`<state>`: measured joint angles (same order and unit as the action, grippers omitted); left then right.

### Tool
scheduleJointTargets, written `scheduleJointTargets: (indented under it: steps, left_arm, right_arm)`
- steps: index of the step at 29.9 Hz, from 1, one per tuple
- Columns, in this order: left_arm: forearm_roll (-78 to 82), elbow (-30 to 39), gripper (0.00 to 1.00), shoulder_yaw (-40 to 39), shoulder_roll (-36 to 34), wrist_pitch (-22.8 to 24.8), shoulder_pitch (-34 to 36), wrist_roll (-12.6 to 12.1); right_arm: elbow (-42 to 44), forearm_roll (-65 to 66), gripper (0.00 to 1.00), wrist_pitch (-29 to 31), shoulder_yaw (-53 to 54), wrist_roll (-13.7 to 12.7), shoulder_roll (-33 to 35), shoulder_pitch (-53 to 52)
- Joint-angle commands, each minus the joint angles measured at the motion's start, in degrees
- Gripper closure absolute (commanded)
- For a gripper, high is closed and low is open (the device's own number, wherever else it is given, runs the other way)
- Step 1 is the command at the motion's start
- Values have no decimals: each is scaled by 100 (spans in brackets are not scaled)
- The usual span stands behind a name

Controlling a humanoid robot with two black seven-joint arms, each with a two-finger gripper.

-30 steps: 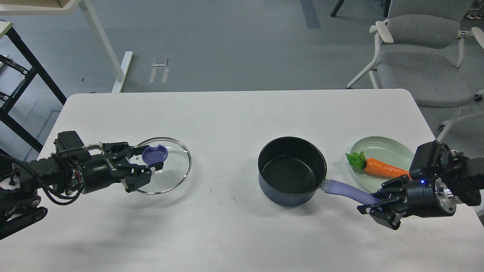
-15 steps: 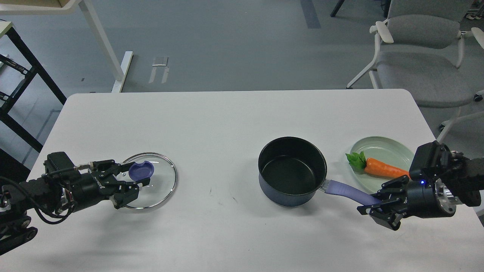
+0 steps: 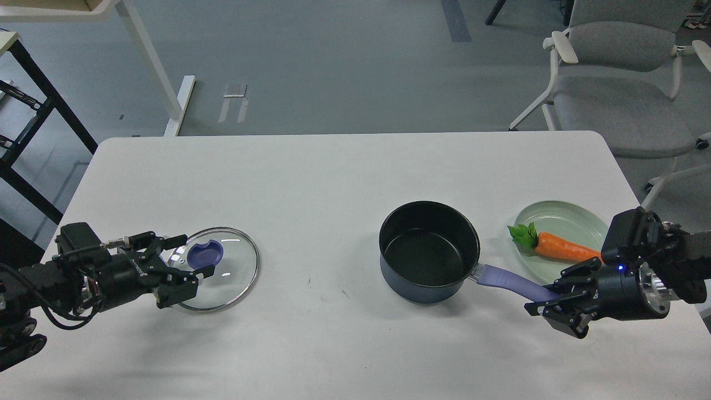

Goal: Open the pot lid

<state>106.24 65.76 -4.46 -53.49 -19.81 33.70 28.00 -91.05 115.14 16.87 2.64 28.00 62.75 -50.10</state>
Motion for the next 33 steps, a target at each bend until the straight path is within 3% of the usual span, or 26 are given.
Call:
scheduleJointTargets:
  steps: [1,4,8,12,15,19,26,30,33]
  left_arm:
    - [-155,358,1,-125,-240,345,75,0]
    - [-1285,718,1,-485,-381,863,93,0]
    - [-4191,895,1,-994,-364,2101,303,0]
    - [-7242,834,1,-1250,-329,2991,330,0]
    - [-8503,746,1,-1408,-224,3097,330,0]
    - [-8857,641,1,-1680,-31,3062,322,0]
    - [-9190,482,1,-2146,365,3168,269,0]
    - [-9867,333,1,-2340,637,3326,251,-671]
    - [-10070,236,1,-2454,796,3519,225,-989]
  right_arm:
    - [0,-35,65,0,0,0,9,0]
    - [0,-35,64,0,0,0,9,0]
    - [0,-35,59,0,0,0,9,0]
    - [0,-52,42,0,0,0,18,0]
    - [0,-140,25,0,0,0,18,0]
    - [-9,-342,4,0,9,0,88,-18]
    - [-70,-1097,3,-17,105,0,509,-167]
    - [-88,-2316,3,-35,123,0,668,-466]
    - [-70,-3677,2,-43,176,0,668,-571]
